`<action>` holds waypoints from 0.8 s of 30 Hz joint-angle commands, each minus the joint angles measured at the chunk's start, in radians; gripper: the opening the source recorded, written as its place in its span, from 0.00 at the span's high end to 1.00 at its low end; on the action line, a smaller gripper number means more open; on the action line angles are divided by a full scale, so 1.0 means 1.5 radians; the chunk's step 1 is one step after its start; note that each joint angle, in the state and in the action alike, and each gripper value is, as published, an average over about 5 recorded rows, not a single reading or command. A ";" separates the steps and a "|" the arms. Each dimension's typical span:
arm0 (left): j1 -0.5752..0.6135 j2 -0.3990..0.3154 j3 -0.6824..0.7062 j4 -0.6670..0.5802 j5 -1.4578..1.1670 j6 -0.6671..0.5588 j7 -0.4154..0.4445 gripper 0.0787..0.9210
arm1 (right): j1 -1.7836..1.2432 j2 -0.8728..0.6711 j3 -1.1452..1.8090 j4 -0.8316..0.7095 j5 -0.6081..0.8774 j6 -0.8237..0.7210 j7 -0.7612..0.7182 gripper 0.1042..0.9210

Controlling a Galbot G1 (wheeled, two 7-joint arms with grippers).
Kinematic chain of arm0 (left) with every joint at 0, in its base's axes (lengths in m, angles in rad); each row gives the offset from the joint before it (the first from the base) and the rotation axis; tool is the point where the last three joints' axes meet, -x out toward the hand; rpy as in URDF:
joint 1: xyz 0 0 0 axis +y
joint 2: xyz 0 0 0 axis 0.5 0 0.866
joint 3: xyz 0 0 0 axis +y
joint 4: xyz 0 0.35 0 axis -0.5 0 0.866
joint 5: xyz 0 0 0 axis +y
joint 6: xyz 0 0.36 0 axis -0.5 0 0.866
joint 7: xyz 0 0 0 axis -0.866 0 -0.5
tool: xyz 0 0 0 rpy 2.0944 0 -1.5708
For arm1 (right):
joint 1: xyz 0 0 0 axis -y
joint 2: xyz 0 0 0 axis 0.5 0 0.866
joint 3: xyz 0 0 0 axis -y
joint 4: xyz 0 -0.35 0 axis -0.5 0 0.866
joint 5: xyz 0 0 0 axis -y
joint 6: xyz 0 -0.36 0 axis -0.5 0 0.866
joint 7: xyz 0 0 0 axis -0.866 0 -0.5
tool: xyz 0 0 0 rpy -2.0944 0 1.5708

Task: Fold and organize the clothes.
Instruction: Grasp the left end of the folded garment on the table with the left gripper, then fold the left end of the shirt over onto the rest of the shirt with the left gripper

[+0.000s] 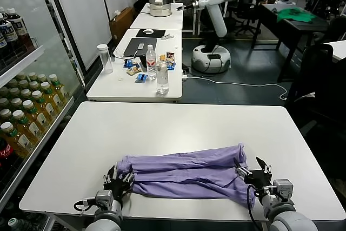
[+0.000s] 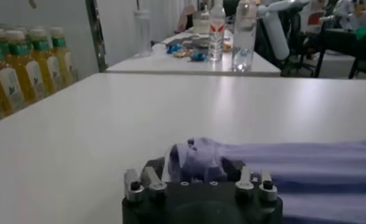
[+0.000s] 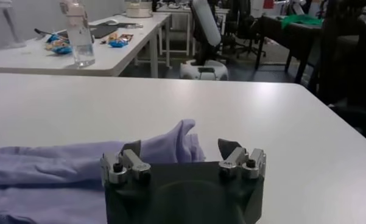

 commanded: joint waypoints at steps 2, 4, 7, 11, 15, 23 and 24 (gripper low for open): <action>-0.001 -0.027 -0.002 0.043 -0.045 0.010 -0.010 0.45 | -0.009 -0.002 0.003 0.010 0.004 -0.002 0.000 0.12; -0.003 -0.024 -0.008 0.045 -0.067 0.012 -0.004 0.51 | -0.009 -0.003 0.005 0.011 0.008 -0.002 0.000 0.12; -0.008 -0.013 -0.026 0.044 -0.096 0.012 0.003 0.62 | -0.009 -0.004 0.007 0.011 0.012 -0.002 0.001 0.12; -0.014 0.020 -0.082 0.026 -0.128 0.009 0.013 0.76 | -0.008 -0.006 0.010 0.014 0.018 -0.002 0.002 0.12; -0.018 0.080 -0.170 -0.002 -0.166 0.010 0.024 0.88 | -0.002 -0.012 0.014 0.016 0.029 -0.003 0.003 0.12; -0.017 0.187 -0.367 -0.029 -0.256 0.026 0.045 0.93 | 0.008 -0.017 0.018 0.011 0.040 -0.003 0.002 0.12; -0.020 0.194 -0.387 -0.029 -0.274 0.030 0.046 0.93 | 0.009 -0.018 0.018 0.010 0.040 -0.002 0.002 0.12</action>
